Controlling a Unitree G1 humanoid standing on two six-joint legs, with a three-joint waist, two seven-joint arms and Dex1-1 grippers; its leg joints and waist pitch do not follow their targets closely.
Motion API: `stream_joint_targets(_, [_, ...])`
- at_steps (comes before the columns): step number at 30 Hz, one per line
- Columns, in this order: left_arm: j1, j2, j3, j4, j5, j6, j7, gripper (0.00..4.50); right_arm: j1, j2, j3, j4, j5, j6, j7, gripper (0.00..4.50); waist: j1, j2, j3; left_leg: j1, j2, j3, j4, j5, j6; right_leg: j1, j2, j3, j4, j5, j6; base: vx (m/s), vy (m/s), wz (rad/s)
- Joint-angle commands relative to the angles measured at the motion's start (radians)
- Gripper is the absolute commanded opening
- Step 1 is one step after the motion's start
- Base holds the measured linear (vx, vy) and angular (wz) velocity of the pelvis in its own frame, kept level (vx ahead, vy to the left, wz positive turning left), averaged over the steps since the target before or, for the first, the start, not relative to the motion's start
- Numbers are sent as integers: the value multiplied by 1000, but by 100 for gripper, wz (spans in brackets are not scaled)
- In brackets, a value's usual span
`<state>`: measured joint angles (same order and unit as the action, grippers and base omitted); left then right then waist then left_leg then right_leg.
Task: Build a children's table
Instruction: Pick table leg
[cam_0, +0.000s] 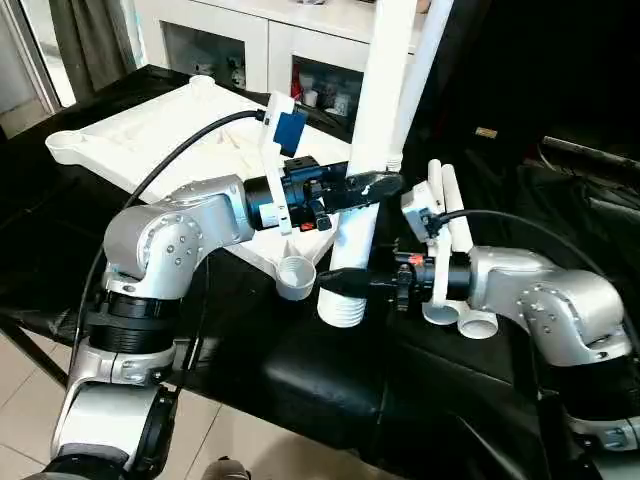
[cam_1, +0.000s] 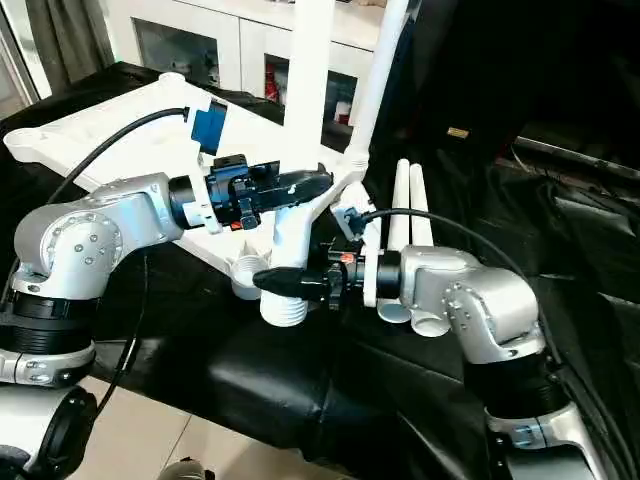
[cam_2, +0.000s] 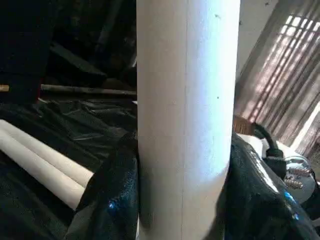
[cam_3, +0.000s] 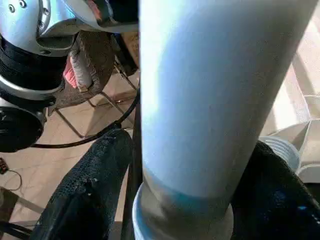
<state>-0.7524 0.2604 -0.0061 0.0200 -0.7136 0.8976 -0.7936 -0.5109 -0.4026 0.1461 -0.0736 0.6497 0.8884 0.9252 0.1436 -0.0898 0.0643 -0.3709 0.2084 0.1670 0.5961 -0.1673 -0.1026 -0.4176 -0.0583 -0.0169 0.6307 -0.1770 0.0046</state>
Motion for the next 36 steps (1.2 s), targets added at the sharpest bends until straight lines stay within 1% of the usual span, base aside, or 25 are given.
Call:
stream_joint_targets(1, [-11,-8,-11,-13,-6,-3,-8,186,-18,0,1,6,-10,-6,-1,305,1,3,-75,7,5,7,-62,-141,-38,58,-54,22,-66,-175,-148,0,0,0])
stream_joint_targets(9, [-10,-5,-13,-14,-6,-3,-13,186,-14,4,1,7,-10,-9,-2,305,2,6,-76,8,5,7,-62,-141,-39,58,-53,21,-66,-166,-148,0,0,0])
stream_joint_targets(13, [-9,-5,-15,-12,-3,-4,-15,186,-13,4,-2,6,-9,-9,1,305,1,4,-76,8,5,7,-62,-140,-37,59,-53,21,-65,-162,-150,0,0,0])
stream_joint_targets(22, [-8,-4,-15,-11,-2,-3,-19,186,-14,9,-8,10,-15,-10,-1,305,2,6,-76,8,5,7,-62,-144,-39,58,-53,22,-66,-167,-150,0,0,0])
stream_joint_targets(23, [-8,-4,-15,-11,-1,-4,-20,186,-15,10,-8,12,-17,-12,-3,278,2,6,-76,8,4,7,-62,-142,-38,59,-53,22,-65,-164,-151,0,0,0])
stream_joint_targets(26, [-8,-3,-13,-11,-1,-4,-19,186,-15,14,-10,16,-19,-14,-8,272,2,7,-77,9,5,6,-62,-142,-40,59,-53,21,-64,-158,-155,0,0,0])
stream_joint_targets(28, [-7,-2,-13,-11,-1,-3,-19,186,-16,18,-14,19,-17,-14,-11,233,1,7,-76,9,4,6,-63,-144,-40,59,-53,21,-64,-159,-154,0,0,0])
stream_joint_targets(31, [-8,-1,-12,-8,-1,-4,-20,186,-18,20,-15,23,-18,-15,-13,204,1,8,-77,9,4,6,-62,-139,-39,59,-53,21,-64,-152,-157,0,0,0])
stream_joint_targets(32, [-9,-1,-12,-8,-1,-4,-20,186,-18,21,-15,23,-18,-15,-12,204,1,7,-77,9,4,7,-62,-140,-38,59,-53,22,-64,-152,-156,0,0,0])
stream_joint_targets(36, [-11,-1,-11,-3,1,-6,-20,186,-18,21,-18,27,-19,-17,-11,195,2,9,-76,9,5,6,-63,-144,-41,59,-53,21,-64,-155,-155,0,0,0])
